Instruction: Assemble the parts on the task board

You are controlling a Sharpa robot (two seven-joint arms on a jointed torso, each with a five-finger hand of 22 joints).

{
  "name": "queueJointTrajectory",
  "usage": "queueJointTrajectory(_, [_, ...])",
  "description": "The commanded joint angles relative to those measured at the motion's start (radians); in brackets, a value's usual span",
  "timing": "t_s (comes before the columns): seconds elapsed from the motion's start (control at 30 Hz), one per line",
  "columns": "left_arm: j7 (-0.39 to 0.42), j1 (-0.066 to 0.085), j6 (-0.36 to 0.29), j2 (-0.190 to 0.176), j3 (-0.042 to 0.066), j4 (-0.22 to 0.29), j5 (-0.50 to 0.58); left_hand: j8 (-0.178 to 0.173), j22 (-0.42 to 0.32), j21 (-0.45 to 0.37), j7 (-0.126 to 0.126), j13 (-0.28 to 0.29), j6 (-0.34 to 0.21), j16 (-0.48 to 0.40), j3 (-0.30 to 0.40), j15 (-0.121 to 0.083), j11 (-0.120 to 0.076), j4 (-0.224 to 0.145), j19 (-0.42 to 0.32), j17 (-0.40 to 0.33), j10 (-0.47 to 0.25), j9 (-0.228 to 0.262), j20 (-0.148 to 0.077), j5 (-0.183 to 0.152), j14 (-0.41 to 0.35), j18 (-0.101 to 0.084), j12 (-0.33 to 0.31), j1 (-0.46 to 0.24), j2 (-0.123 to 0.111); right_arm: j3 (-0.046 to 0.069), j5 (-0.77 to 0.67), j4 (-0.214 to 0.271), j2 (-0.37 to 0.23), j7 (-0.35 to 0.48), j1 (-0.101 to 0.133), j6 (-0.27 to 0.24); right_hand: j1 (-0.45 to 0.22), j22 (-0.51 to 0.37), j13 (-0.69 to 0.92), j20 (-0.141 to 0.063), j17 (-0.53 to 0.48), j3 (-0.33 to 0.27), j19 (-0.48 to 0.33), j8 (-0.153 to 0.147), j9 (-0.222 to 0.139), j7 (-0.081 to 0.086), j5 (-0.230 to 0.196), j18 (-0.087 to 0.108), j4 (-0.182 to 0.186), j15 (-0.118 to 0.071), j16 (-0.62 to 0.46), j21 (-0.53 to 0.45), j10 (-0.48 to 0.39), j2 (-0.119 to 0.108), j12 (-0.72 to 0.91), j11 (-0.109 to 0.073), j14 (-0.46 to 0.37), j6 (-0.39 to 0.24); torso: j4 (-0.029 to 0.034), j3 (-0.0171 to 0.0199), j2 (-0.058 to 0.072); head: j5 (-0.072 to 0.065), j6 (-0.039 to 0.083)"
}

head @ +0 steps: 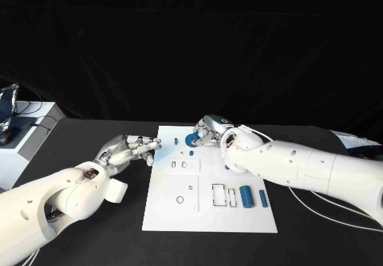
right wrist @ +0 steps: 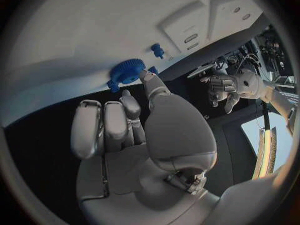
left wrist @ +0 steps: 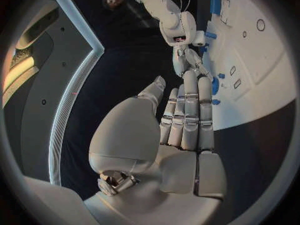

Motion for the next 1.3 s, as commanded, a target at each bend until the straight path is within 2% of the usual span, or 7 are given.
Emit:
queueJointTrajectory(0.03, [0.003,0.0,0.012,0.002,0.001,0.001,-0.002,-0.004,-0.001,0.005,-0.002,0.001,-0.007,0.003,0.001,0.002,-0.001,0.002,-0.007,-0.001,-0.008,0.001,-0.002,-0.002,-0.008,0.01,-0.004,-0.005,0.006,0.0,0.03,0.003,-0.001,0.025,0.0,0.021,-0.004,0.181,-0.002,0.007,0.001,-0.003,0.043,-0.002,0.0,0.005,0.013,0.0,0.01,0.008,-0.001,-0.003,-0.004,-0.009,0.0,0.001,0.0,-0.008,-0.0002,0.0004,0.0,0.001,-0.001])
queueJointTrajectory(0.2, [0.0,0.0,0.011,0.003,0.001,0.0,-0.002,-0.004,-0.002,0.005,0.001,0.001,-0.01,0.003,-0.001,0.003,0.0,0.002,-0.007,-0.002,-0.011,0.001,-0.001,-0.001,-0.008,0.01,-0.005,-0.005,0.006,0.0,0.047,0.004,-0.006,0.039,0.0,0.039,-0.005,0.181,-0.002,0.006,0.002,-0.002,0.043,-0.001,0.0,0.0,0.026,0.0,0.016,0.006,-0.001,-0.002,-0.002,-0.002,0.006,-0.002,0.0,0.01,-0.0012,0.0005,0.0,0.001,-0.003])
queueJointTrajectory(0.53, [-0.003,-0.001,0.007,0.005,0.001,-0.004,-0.002,-0.004,-0.004,0.005,0.005,0.002,-0.017,0.002,-0.005,0.005,0.003,0.006,-0.008,-0.003,-0.018,0.001,0.001,-0.001,-0.009,0.011,-0.004,-0.009,0.009,0.0,0.066,0.008,-0.012,0.03,-0.001,0.059,0.0,0.182,0.005,-0.003,0.001,0.075,0.044,-0.002,-0.001,-0.012,0.08,-0.003,-0.019,-0.004,-0.001,0.001,0.004,0.063,0.02,-0.015,0.001,0.056,-0.0009,0.0007,0.001,-0.001,-0.003])
queueJointTrajectory(0.73, [0.0,-0.001,0.007,0.004,0.001,-0.003,-0.002,-0.004,-0.005,0.005,0.003,0.002,-0.017,0.002,-0.006,0.005,0.003,0.006,-0.008,-0.003,-0.018,0.001,0.001,-0.001,-0.009,0.012,-0.004,-0.008,0.011,0.0,0.096,0.022,-0.03,0.056,-0.001,-0.03,-0.036,0.182,0.007,-0.004,0.002,0.126,0.044,-0.002,-0.002,-0.006,0.073,-0.003,-0.055,-0.002,-0.001,0.001,0.005,0.048,0.021,-0.012,0.002,0.041,-0.0037,0.0017,-0.002,-0.001,0.003])
queueJointTrajectory(0.87, [0.005,-0.002,0.007,0.003,0.001,-0.003,-0.002,-0.004,-0.006,0.005,0.001,0.002,-0.016,0.001,-0.007,0.004,0.002,0.005,-0.009,-0.004,-0.017,0.001,0.002,-0.001,-0.01,0.012,-0.004,-0.006,0.011,0.001,0.169,0.067,-0.075,0.13,0.0,-0.126,-0.034,0.182,0.01,-0.001,0.002,0.111,0.044,-0.002,-0.001,-0.002,0.042,-0.003,-0.06,0.001,0.0,0.001,0.01,0.039,0.027,-0.008,0.002,0.03,-0.0106,0.004,-0.003,0.004,0.008])
queueJointTrajectory(1.0, [0.009,-0.003,0.005,0.002,0.001,-0.006,-0.002,-0.003,-0.006,0.005,-0.001,0.002,-0.014,0.001,-0.008,0.004,0.001,0.005,-0.009,-0.004,-0.014,0.001,0.002,-0.001,-0.01,0.012,-0.004,-0.006,0.011,0.003,0.247,0.135,-0.142,0.185,0.009,-0.162,-0.027,0.181,0.009,0.001,0.001,0.091,0.044,-0.002,-0.001,-0.001,0.023,-0.002,-0.062,0.002,0.001,0.001,0.01,0.036,0.027,-0.006,0.001,0.025,-0.0182,0.0075,-0.006,0.007,0.015])
queueJointTrajectory(1.3, [0.015,-0.01,0.003,0.0,0.001,-0.01,-0.002,-0.004,-0.007,0.006,-0.004,0.002,-0.009,0.002,-0.007,0.003,-0.001,0.003,-0.009,-0.004,-0.009,0.001,0.001,-0.002,-0.01,0.012,-0.004,-0.003,0.011,0.005,0.408,0.237,-0.315,0.343,0.029,-0.057,0.038,0.176,-0.003,0.003,-0.021,0.086,0.036,-0.002,-0.001,-0.001,-0.05,0.002,-0.085,0.001,-0.016,-0.021,-0.002,0.054,0.007,-0.006,-0.005,0.034,-0.0354,0.0177,-0.011,0.007,0.026])
